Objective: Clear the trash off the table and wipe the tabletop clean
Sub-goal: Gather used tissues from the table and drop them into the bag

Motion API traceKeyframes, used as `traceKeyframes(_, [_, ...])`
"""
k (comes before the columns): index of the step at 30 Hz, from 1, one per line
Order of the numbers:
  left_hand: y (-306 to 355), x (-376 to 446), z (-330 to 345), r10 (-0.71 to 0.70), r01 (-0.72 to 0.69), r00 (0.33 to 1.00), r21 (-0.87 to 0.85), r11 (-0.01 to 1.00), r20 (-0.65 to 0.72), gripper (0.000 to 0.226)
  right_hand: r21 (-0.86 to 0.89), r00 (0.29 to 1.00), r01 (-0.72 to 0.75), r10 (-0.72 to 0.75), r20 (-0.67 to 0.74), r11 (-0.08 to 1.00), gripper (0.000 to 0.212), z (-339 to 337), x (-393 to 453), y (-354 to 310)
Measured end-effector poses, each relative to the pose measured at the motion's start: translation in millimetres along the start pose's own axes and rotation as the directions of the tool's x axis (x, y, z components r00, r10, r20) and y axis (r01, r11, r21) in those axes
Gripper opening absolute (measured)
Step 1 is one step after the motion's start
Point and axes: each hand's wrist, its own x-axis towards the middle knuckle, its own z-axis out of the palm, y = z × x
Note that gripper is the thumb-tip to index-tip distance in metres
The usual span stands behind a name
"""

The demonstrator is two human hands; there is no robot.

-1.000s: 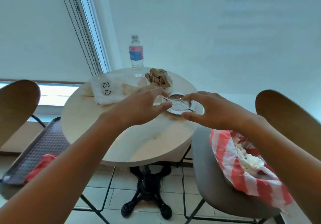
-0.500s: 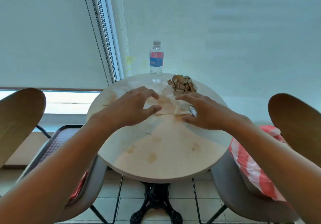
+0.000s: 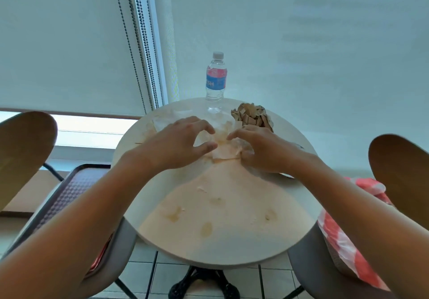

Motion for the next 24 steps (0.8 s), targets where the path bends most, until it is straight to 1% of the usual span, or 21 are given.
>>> traceKeyframes(3, [-3, 6, 0, 0.004, -0.004, 1.0, 0.005, 1.0, -0.012, 0.04, 0.048, 0.998, 0.005, -0.002, -0.058, 0.999, 0.052, -5, 5, -2])
traceKeyframes(5, [-5, 9, 0, -0.003, 0.003, 1.0, 0.005, 1.0, -0.011, 0.039, 0.044, 0.996, -0.013, 0.017, -0.083, 0.999, 0.053, -11, 7, -3])
traceKeyframes(7, [-5, 12, 0, -0.006, 0.006, 1.0, 0.016, 1.0, -0.013, 0.039, 0.022, 0.995, -0.016, 0.018, -0.094, 1.0, 0.048, -18, 9, -4])
traceKeyframes(9, [-5, 15, 0, -0.003, 0.003, 1.0, 0.029, 1.0, -0.017, 0.04, 0.014, 0.994, 0.01, -0.008, -0.108, 1.0, 0.037, -24, 9, -4])
traceKeyframes(11, [-5, 19, 2, 0.0, 0.0, 1.0, 0.033, 0.999, -0.019, 0.04, 0.027, 0.991, 0.051, -0.047, -0.128, 0.998, 0.028, -30, 8, -5])
traceKeyframes(14, [-4, 26, 7, 0.022, -0.021, 1.0, 0.041, 0.999, -0.009, 0.044, 0.053, 0.984, 0.073, -0.063, -0.166, 0.996, 0.021, -38, 7, -6])
traceKeyframes(16, [-2, 33, 14, 0.038, -0.038, 0.999, 0.083, 0.996, 0.005, 0.051, 0.049, 0.982, 0.075, -0.066, -0.175, 0.996, 0.019, -41, 7, -4])
traceKeyframes(19, [3, 41, 25, 0.048, -0.048, 0.999, 0.2, 0.979, 0.005, 0.059, 0.03, 0.986, 0.059, -0.053, -0.161, 0.998, 0.019, -43, 6, 1])
traceKeyframes(21, [7, 44, 32, 0.047, -0.045, 0.999, 0.236, 0.971, -0.001, 0.06, 0.023, 0.986, 0.043, -0.039, -0.163, 0.999, 0.018, -43, 4, 4])
traceKeyframes(24, [9, 47, 39, 0.033, -0.033, 0.999, 0.232, 0.972, 0.002, 0.054, 0.031, 0.983, 0.011, -0.005, -0.183, 0.999, 0.019, -43, 1, 10])
